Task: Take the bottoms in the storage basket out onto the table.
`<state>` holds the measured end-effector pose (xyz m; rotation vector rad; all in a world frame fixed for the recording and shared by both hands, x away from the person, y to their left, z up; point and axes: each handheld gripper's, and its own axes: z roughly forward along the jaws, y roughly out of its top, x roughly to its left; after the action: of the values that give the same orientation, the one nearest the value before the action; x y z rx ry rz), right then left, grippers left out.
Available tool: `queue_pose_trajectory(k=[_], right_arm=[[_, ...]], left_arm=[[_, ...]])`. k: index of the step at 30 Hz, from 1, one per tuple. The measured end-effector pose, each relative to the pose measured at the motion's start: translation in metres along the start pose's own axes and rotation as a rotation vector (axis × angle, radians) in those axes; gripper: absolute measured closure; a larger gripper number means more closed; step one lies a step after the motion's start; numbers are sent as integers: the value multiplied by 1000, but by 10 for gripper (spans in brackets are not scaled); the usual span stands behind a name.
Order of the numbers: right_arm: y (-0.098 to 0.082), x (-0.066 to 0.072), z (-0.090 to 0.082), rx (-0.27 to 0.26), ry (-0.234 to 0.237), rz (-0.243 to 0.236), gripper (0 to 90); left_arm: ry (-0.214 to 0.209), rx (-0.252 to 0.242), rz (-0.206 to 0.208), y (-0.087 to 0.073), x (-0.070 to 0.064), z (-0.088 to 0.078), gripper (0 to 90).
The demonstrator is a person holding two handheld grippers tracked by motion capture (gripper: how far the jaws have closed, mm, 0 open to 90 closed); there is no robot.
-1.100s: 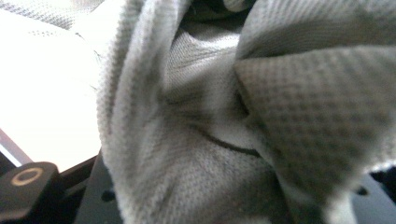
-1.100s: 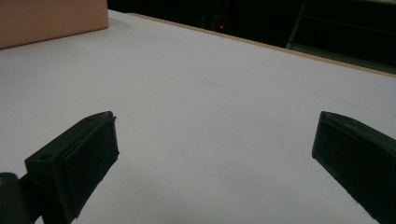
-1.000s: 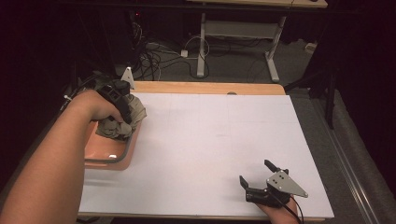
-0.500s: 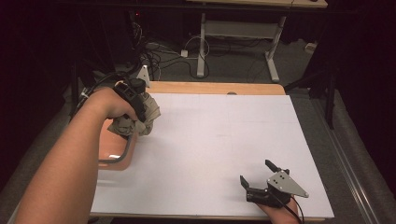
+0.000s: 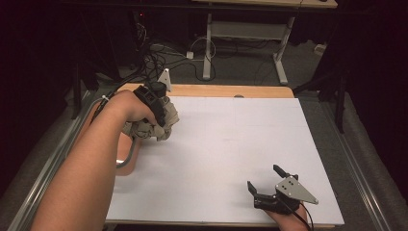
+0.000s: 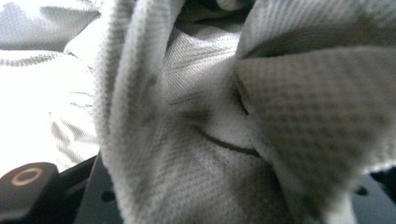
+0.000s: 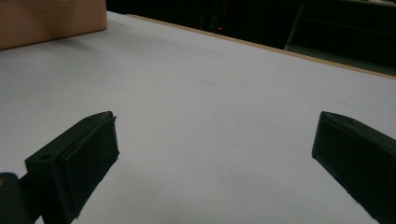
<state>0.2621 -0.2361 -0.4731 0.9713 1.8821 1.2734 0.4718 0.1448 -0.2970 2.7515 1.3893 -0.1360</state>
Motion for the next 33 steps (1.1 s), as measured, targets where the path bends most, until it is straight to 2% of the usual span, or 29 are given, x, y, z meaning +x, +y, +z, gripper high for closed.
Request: queue_pose_trajectory(k=[9, 15, 26, 33], right_arm=[[0, 1, 0, 1, 0, 2, 15], [0, 1, 0, -1, 2, 2, 15], [0, 0, 0, -3, 3, 2, 15], [0, 0, 0, -3, 3, 3, 15]], left_arm=[[1, -18, 42, 12, -18, 0, 534], [-21, -37, 72, 20, -30, 3, 533], [-33, -65, 128, 33, -50, 4, 533], [-32, -73, 147, 37, -57, 7, 532]])
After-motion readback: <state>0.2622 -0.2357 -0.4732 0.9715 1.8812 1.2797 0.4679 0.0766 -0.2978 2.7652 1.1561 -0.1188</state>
